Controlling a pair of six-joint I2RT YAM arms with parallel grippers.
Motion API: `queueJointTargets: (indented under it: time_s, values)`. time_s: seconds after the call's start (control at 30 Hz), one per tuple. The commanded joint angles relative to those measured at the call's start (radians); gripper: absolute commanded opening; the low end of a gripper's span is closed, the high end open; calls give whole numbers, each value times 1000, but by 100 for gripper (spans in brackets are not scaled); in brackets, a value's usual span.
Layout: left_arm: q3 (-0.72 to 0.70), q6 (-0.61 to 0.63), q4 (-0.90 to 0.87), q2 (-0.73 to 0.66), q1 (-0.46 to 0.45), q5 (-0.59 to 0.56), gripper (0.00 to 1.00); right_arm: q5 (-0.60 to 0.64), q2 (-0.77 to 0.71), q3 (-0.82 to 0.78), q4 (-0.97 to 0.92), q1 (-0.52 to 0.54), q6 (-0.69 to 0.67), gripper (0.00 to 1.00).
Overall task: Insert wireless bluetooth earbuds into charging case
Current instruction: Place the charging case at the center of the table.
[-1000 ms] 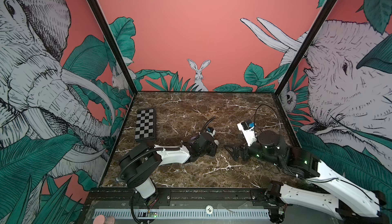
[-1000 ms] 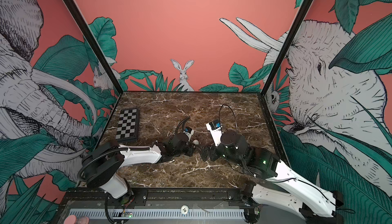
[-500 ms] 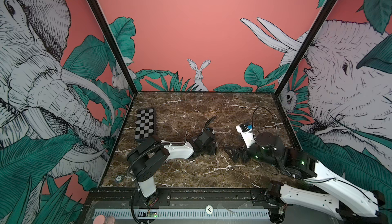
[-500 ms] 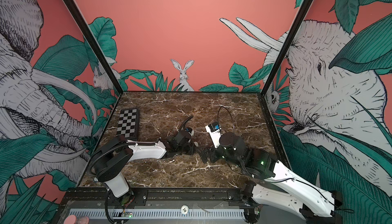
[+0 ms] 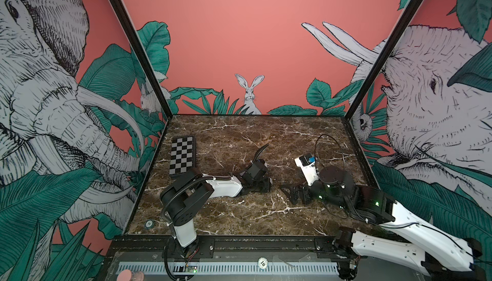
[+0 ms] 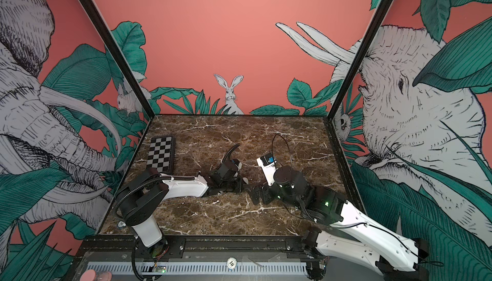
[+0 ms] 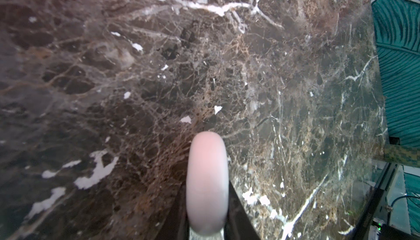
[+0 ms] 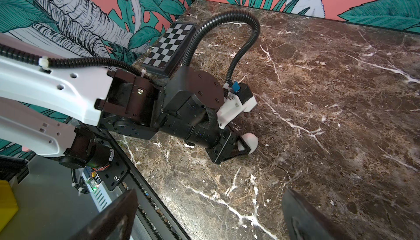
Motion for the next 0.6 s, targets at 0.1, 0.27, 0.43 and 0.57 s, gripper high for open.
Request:
queueJointTargets:
  time_s: [0.1,0.27,0.43,0.57]
  values:
    - [-18,-11,-44,-16,1,-2,38,-4,-5,-7,37,-3,8,98]
    - [-7,14,-103,-60,5,-36,44,1,-12,-7,33,-3,9,98]
    - [25,55,-189,-120,24,-77,52,2,-12,1,30,-2,7,98]
    - [85,112,-317,-186,33,-130,71,32,-12,7,20,-3,-2,98]
